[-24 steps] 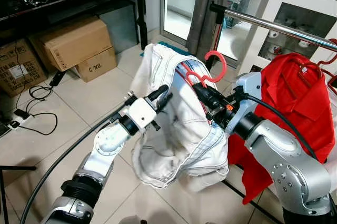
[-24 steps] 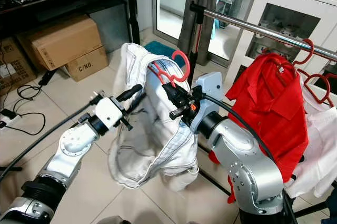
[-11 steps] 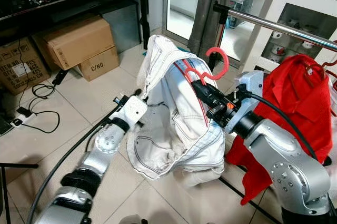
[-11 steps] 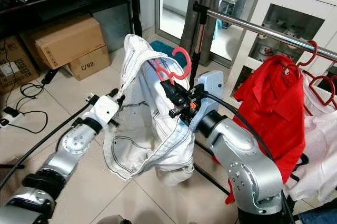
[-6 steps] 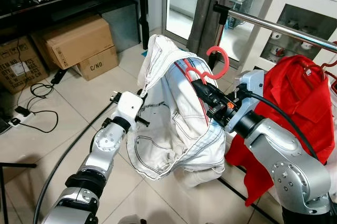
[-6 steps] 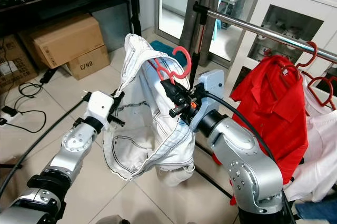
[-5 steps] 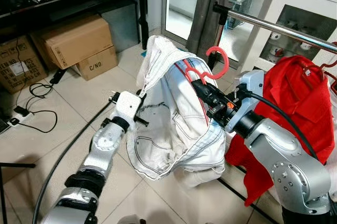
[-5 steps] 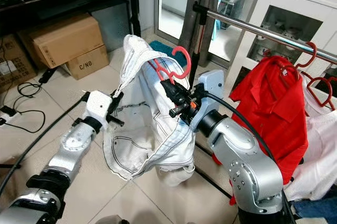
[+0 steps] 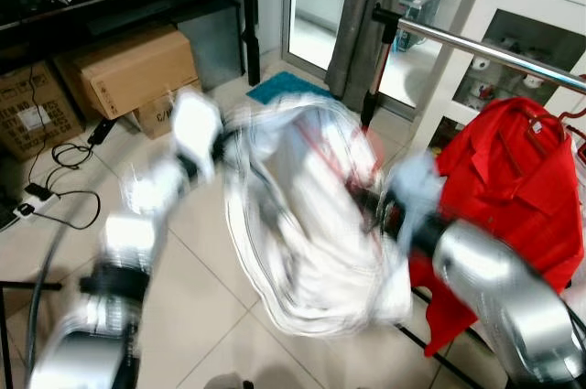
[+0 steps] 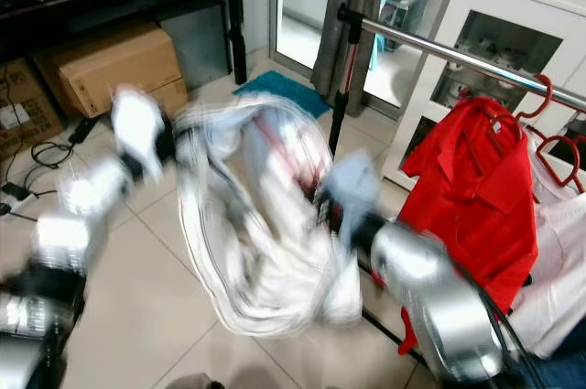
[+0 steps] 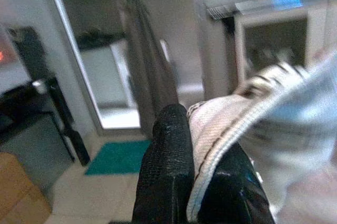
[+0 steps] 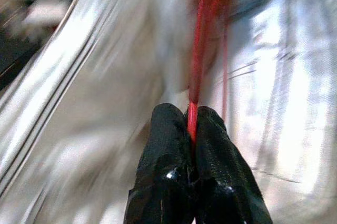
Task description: Hang hanger
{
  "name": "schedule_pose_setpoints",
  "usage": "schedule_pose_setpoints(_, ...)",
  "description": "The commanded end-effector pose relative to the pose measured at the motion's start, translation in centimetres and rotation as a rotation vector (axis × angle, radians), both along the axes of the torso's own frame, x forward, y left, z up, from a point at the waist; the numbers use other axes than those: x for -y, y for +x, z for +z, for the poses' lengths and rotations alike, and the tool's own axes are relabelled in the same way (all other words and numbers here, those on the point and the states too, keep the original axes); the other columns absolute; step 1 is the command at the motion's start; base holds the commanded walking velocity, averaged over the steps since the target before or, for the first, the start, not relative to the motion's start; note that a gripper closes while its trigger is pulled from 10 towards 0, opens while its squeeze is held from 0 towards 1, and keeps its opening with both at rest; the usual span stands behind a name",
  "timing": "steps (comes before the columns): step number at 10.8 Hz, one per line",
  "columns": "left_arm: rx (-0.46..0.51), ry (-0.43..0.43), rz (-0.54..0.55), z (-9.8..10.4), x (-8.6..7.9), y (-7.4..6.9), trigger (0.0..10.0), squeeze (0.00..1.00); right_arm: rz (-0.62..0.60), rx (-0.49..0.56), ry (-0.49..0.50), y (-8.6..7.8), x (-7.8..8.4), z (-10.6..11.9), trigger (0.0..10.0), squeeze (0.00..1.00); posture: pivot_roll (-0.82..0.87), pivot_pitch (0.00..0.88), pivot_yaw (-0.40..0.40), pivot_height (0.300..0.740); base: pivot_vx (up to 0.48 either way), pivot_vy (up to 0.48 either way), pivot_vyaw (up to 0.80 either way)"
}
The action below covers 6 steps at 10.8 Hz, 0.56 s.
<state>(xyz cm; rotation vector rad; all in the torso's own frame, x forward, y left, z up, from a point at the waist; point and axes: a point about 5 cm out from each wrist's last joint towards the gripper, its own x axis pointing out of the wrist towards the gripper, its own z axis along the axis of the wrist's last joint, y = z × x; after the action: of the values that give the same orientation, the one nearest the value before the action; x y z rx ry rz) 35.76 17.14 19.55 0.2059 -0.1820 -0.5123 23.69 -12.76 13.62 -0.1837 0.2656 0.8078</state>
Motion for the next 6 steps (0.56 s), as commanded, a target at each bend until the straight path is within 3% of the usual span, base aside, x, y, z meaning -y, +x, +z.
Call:
schedule_pose_setpoints(1, 0.078, -0.085, 0.050, 3.2, -1.2, 0.7, 0.0, 0.00, 0.101, 0.008, 0.010, -0.9, -0.7, 0.4, 0.0, 0.00, -0.03, 0.000, 0.001, 0.740, 0.000, 0.000, 0.00)
schedule_pose_setpoints(2, 0.090, -0.117, 0.144, 4.0, -2.4, 1.4, 0.0, 0.00, 0.135, -0.010, 0.039, -1.4, -0.7, 0.4, 0.0, 0.00, -0.03, 0.000, 0.004, 0.740, 0.000, 0.000, 0.00)
schedule_pose_setpoints(3, 0.100, -0.119, 0.327, 4.0, -4.7, 2.0, 0.0, 0.00, 0.177, -0.028, 0.086, -2.1, -0.4, 0.7, 0.0, 0.00, -0.04, 0.000, 0.015, 0.740, 0.000, 0.000, 0.00)
schedule_pose_setpoints(4, 0.040, -0.139, 0.455, 2.7, -6.7, 2.0, 0.0, 0.00, 0.180, -0.027, 0.184, -2.5, 0.3, 1.2, 0.0, 0.00, -0.04, 0.000, 0.023, 0.740, 0.000, 0.000, 0.00)
schedule_pose_setpoints(5, -0.051, -0.089, 0.461, 0.1, -6.7, 1.8, 0.0, 0.00, 0.136, -0.011, 0.348, -2.3, 0.6, 2.3, 0.0, 0.00, -0.04, 0.000, 0.026, 0.740, 0.000, 0.000, 0.00)
schedule_pose_setpoints(6, -0.094, -0.066, 0.462, -1.2, -6.7, 1.7, 0.0, 0.00, 0.130, 0.000, 0.407, -2.2, 0.6, 2.8, 0.0, 0.00, -0.04, 0.000, 0.028, 0.740, 0.000, 0.000, 0.00)
